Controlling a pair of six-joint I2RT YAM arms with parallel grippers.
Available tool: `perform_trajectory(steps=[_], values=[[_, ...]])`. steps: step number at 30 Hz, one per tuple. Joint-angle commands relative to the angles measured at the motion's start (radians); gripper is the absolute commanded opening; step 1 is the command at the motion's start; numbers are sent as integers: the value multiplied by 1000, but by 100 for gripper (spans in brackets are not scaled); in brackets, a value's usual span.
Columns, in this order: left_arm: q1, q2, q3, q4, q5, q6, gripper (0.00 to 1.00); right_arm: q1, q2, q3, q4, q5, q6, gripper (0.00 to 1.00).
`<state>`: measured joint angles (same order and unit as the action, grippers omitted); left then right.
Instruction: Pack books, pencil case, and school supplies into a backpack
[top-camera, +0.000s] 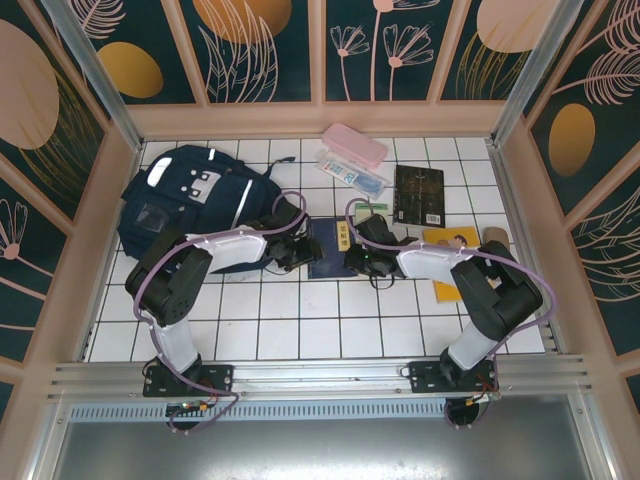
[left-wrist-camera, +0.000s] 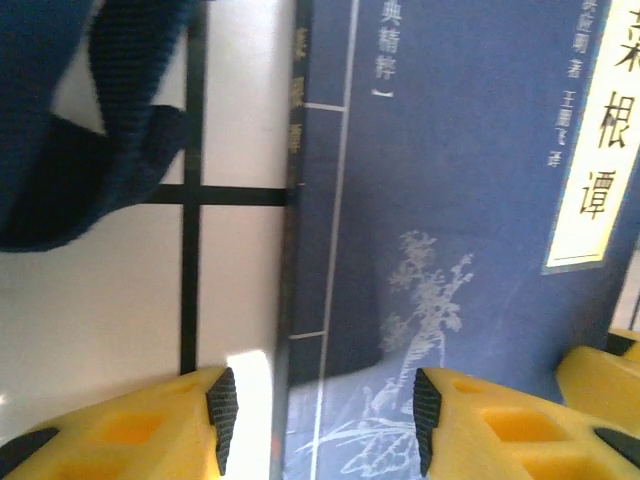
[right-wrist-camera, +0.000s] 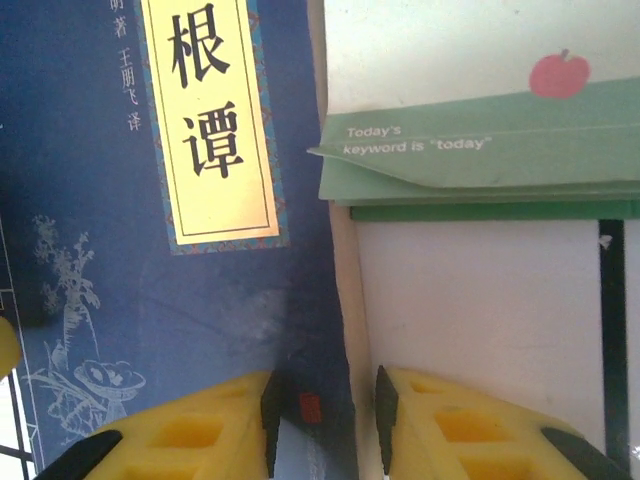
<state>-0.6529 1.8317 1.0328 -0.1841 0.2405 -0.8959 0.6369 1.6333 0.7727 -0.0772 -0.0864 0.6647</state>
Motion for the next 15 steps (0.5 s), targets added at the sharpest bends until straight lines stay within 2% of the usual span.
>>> perform_trajectory(steps=[1, 6, 13, 15], values=[[-8, 32, -20, 139, 120, -35, 48, 0, 40, -18, 64, -79, 26, 31], [-8, 9, -54, 349, 260, -124, 43, 1, 37, -6, 90, -131, 47, 31], [-5, -89, -158, 610, 346, -204, 38, -10, 2, -10, 101, -154, 65, 30], [-7, -104, -171, 641, 351, -220, 38, -16, -3, -10, 96, -157, 65, 31]])
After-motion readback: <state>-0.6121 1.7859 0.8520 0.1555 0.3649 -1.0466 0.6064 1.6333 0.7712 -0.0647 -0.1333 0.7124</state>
